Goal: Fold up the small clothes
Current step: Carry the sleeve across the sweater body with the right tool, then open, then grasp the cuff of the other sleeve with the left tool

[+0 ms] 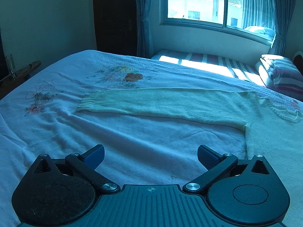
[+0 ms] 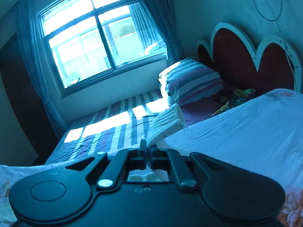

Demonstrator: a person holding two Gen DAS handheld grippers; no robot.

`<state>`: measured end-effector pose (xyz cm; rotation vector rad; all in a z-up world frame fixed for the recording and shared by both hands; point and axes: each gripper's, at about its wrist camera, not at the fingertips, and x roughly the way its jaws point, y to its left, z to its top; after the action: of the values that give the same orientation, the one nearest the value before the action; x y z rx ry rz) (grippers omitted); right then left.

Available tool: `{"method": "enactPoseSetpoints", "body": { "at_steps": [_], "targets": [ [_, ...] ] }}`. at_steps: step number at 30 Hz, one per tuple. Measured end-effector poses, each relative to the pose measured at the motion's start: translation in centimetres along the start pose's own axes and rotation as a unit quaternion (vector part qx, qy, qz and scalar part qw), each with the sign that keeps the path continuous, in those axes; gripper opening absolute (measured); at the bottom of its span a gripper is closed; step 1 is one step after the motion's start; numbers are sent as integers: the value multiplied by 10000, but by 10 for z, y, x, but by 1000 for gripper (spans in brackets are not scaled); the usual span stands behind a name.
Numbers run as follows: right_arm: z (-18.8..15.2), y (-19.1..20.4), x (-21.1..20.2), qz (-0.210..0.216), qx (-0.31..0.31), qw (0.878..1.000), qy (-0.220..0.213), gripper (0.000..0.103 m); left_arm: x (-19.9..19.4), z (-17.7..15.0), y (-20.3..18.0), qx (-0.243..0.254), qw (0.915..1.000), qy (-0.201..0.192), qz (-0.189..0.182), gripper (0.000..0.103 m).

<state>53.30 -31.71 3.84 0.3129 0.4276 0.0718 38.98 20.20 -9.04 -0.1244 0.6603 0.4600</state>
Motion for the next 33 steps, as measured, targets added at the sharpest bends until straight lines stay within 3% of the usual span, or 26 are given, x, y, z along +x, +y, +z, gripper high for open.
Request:
{"method": "enactPoseSetpoints", "body": {
  "at_steps": [5, 9, 15, 21, 24, 27, 29, 33],
  "targets": [
    [-48, 89, 39, 661, -488, 9942, 692, 5, 7, -5, 22, -68, 9999, 132, -13, 103],
    [-98, 141, 70, 814, -791, 9840, 1376, 5, 8, -8, 30, -34, 9998, 180, -8, 103],
    [-140, 181, 71, 904, -1001, 9774, 1627, 5, 12, -11, 36, -16, 9997, 224, 8, 103],
    [-147, 192, 66, 1298, -996, 9717, 1702, 6, 11, -1, 24, -95, 9996, 139, -234, 103],
    [-155, 202, 76, 1545, -1082, 9608, 2034, 17, 12, 10, 7, -221, 9981, 92, -564, 103],
    [-145, 196, 55, 1459, -1127, 9687, 1664, 39, 18, 23, -23, -202, 9958, 37, -897, 103],
    [-133, 173, 31, 1473, -874, 9758, 1360, 35, 25, 31, -46, -184, 9914, 93, -1292, 103],
    [-112, 113, -6, 1012, -377, 9884, 1069, 36, 45, 42, -104, -150, 9757, 238, -2175, 103]
  ]
}}
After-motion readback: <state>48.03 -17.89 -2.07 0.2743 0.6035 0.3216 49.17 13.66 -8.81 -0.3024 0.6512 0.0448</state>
